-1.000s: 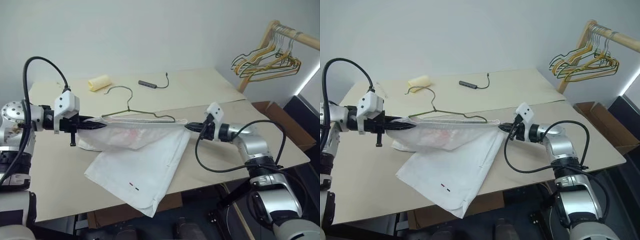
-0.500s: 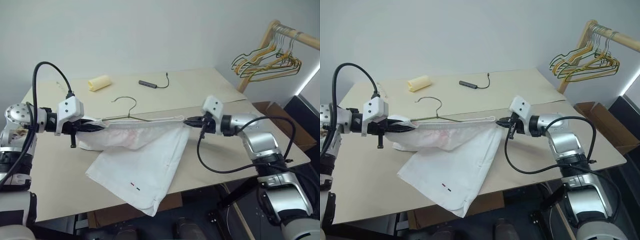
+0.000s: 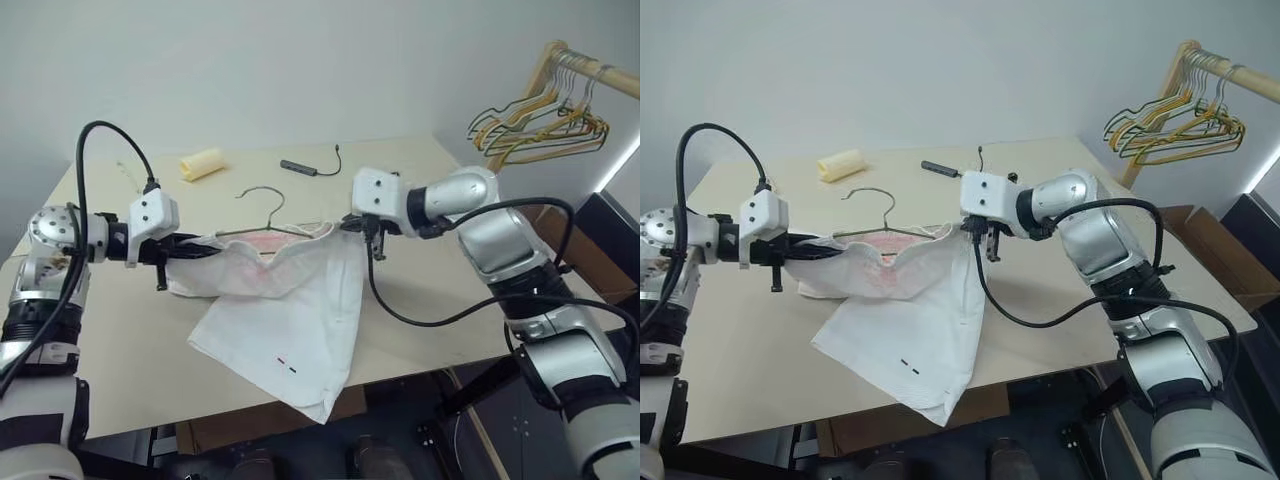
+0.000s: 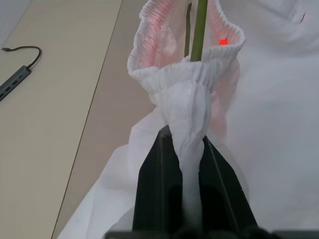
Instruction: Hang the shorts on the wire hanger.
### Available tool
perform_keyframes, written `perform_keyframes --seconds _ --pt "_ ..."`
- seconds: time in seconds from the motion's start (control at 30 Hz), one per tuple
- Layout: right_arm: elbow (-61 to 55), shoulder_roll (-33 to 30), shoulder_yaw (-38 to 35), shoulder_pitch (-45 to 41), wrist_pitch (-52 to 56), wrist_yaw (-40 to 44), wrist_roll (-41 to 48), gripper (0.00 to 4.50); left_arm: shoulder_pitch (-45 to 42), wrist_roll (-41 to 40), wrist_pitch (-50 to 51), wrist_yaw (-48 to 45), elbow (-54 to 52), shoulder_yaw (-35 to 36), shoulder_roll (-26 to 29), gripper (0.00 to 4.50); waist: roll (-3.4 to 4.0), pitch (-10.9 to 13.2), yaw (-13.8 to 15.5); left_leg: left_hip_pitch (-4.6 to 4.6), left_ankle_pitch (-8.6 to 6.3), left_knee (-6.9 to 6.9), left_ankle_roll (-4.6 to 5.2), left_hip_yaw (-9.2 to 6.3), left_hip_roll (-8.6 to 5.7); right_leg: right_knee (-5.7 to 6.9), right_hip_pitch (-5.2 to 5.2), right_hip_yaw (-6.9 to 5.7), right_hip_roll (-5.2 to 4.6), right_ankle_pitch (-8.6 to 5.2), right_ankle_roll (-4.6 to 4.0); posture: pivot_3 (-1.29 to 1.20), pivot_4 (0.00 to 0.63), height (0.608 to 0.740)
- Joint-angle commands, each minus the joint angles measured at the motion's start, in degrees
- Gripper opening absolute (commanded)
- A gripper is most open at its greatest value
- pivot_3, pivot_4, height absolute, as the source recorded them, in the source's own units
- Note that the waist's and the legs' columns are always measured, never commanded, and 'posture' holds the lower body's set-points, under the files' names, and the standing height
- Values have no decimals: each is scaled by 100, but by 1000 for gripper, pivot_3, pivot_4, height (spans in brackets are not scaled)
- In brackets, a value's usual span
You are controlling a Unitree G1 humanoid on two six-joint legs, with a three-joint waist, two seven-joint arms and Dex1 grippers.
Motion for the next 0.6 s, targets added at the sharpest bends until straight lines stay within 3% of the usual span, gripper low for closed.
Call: perform_keyframes --seconds 0.03,0.2,0.4,0.6 --pt "-152 159 -92 -332 402 -28 -6 16 -156 -115 -17 -26 -145 134 29 0 0 0 0 0 0 0 0 0 0 1 0 0 0 0 -1 -35 0 740" --pt "-118 420 -257 -475 938 -153 131 16 -103 -153 5 11 -196 163 -4 0 0 0 -10 0 0 1 0 -1 1 5 -4 0 2 1 -2 -33 0 740" --pt "-182 397 -261 -195 357 -244 134 16 -62 -237 31 50 -243 235 -24 0 0 0 5 -5 0 4 0 -1 0 2 -4 -2 0 1 -1 -33 0 740" --pt "34 308 -130 17 -245 -169 33 1988 -56 -330 79 2 -276 279 -15 0 0 0 -5 -6 0 5 0 -1 0 3 -4 -2 0 1 -1 -38 0 740"
